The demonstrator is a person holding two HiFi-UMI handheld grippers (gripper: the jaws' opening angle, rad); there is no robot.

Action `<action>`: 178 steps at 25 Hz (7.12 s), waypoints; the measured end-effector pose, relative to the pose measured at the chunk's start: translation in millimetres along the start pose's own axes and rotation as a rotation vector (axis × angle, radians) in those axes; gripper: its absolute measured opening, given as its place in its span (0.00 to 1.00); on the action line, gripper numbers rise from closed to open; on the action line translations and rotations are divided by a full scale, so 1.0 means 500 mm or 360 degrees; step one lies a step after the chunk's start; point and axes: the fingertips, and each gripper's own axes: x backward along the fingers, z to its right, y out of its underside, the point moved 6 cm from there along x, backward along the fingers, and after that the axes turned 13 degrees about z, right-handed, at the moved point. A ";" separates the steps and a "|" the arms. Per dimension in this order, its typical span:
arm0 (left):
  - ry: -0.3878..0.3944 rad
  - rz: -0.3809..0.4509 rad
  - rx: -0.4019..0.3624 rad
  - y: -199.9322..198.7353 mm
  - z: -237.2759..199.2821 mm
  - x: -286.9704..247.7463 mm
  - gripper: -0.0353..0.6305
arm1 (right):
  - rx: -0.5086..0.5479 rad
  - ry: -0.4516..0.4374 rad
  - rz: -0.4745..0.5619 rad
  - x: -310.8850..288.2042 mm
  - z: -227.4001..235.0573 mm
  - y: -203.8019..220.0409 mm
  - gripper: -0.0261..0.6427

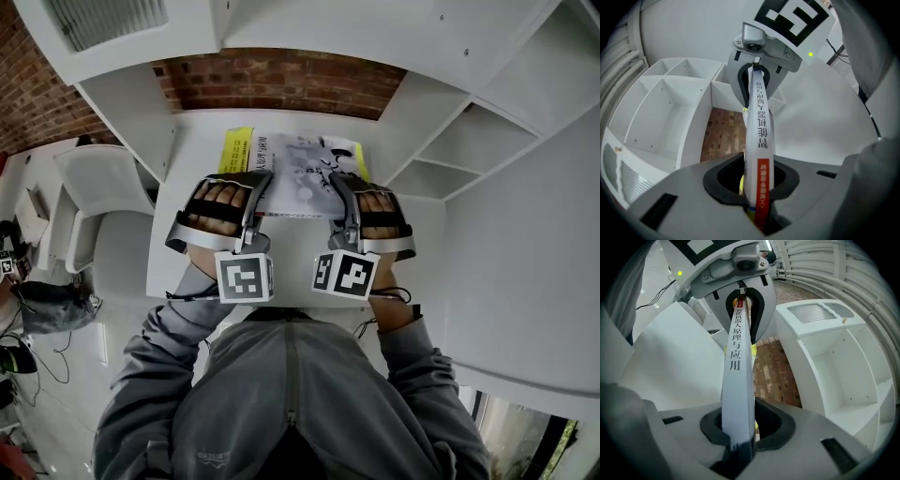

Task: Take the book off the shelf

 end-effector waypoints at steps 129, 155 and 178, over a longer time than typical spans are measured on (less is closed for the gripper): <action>-0.0352 0.0454 0.1455 -0.107 -0.359 0.289 0.06 | -0.0525 0.0338 0.0137 0.288 0.404 -0.197 0.16; -0.0959 0.0895 0.1739 -0.116 -0.536 0.414 0.06 | -0.1421 0.0826 0.0758 0.396 0.577 -0.268 0.08; -0.0998 0.0993 0.1864 -0.137 -0.527 0.442 0.06 | -0.1598 0.0809 0.0866 0.416 0.561 -0.273 0.08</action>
